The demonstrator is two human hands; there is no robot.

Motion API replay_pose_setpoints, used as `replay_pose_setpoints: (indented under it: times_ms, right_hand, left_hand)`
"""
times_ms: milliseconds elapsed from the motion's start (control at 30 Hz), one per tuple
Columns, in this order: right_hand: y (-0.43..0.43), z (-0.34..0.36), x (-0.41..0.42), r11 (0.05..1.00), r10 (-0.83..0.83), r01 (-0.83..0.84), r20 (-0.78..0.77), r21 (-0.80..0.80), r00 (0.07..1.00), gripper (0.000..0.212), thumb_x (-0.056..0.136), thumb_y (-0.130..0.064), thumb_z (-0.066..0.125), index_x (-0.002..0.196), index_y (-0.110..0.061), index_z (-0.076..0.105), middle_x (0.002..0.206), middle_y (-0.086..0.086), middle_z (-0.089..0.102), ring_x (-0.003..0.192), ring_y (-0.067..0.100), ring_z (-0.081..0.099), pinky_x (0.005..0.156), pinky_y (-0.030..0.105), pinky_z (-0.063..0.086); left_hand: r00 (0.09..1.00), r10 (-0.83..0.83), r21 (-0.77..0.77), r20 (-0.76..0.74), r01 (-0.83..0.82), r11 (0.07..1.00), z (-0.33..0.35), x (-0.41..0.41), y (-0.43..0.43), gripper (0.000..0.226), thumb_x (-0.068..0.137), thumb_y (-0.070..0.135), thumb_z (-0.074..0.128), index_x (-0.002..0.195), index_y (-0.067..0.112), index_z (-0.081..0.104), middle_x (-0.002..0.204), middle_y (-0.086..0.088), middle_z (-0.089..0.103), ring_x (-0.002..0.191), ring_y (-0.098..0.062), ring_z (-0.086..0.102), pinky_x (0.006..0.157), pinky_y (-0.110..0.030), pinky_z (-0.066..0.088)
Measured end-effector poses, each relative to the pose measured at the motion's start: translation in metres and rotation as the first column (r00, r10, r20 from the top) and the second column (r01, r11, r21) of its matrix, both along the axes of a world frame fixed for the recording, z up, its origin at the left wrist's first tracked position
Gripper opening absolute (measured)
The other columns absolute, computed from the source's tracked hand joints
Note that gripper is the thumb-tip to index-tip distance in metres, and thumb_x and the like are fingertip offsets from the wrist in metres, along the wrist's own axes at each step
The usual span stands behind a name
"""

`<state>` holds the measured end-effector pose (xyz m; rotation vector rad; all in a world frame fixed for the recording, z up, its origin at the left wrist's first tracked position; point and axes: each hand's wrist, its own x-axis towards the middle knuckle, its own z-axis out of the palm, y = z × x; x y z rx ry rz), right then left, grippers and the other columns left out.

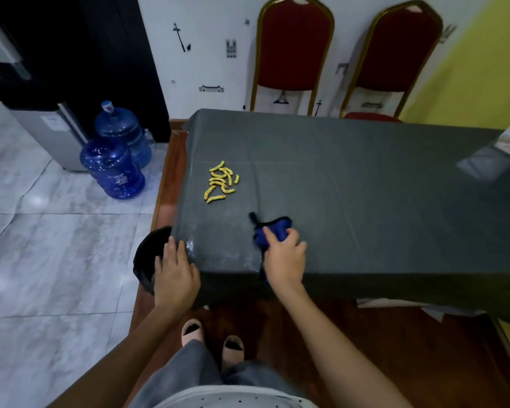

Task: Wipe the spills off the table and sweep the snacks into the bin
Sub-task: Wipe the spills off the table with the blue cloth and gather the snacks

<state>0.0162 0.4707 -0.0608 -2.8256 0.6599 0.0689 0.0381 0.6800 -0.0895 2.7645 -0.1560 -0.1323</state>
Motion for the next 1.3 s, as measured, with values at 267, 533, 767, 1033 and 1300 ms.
replay_pose_setpoints:
  times_ms: [267,533,767,1033,1300]
  right_hand:
    - [-0.012,0.001,-0.011,0.989,0.141,-0.142,0.006,0.039,0.990,0.052,0.096,-0.025,0.048,0.142,-0.044,0.033,0.142,0.009,0.030,0.109,0.029,0.043,0.093,0.037,0.043]
    - [-0.119,0.011,-0.006,0.937,-0.344,0.344,-0.025,0.055,0.939,0.048,0.096,-0.024,0.049,0.141,-0.038,0.040,0.137,0.016,0.032,0.115,0.038,0.040,0.094,0.045,0.043]
    - [-0.106,0.022,0.043,0.968,-0.249,0.249,0.026,-0.017,0.968,0.047,0.096,-0.022,0.047,0.142,-0.032,0.041,0.143,0.015,0.030,0.118,0.036,0.039,0.095,0.043,0.040]
    - [-0.110,-0.001,0.034,0.985,0.100,-0.112,-0.095,-0.130,0.990,0.081,0.092,-0.061,0.035,0.154,-0.018,0.005,0.161,0.011,-0.003,0.148,0.027,-0.005,0.117,0.052,0.000]
    - [-0.109,0.007,0.048,0.998,-0.035,0.046,-0.295,0.031,0.955,0.082,0.090,-0.071,0.023,0.154,-0.026,0.000,0.161,0.005,-0.010,0.147,0.025,-0.012,0.114,0.058,-0.005]
  left_hand:
    - [0.963,-0.238,0.158,-0.123,0.256,0.954,0.006,0.019,-0.025,0.064,0.099,0.038,0.030,0.150,0.009,0.005,0.158,-0.009,-0.002,0.145,-0.023,-0.001,0.117,-0.041,0.007]
    - [0.957,-0.253,0.185,-0.138,0.276,0.943,0.011,0.023,-0.030,0.064,0.099,0.039,0.028,0.150,0.009,0.005,0.158,-0.008,-0.002,0.145,-0.022,0.000,0.117,-0.039,0.008]
    - [0.949,-0.261,0.169,-0.176,0.291,0.942,0.011,0.021,-0.032,0.066,0.098,0.042,0.030,0.150,0.011,0.005,0.159,-0.007,-0.002,0.145,-0.022,0.000,0.118,-0.039,0.009]
    - [0.947,-0.292,0.182,-0.134,0.313,0.932,0.013,0.022,-0.029,0.066,0.097,0.044,0.031,0.150,0.011,0.010,0.158,-0.007,0.006,0.145,-0.022,0.006,0.117,-0.038,0.012]
    - [0.917,-0.397,0.226,-0.045,0.396,0.890,0.009,0.039,0.002,0.062,0.095,0.048,0.017,0.135,0.013,0.050,0.143,-0.007,0.046,0.133,-0.024,0.041,0.107,-0.043,0.032]
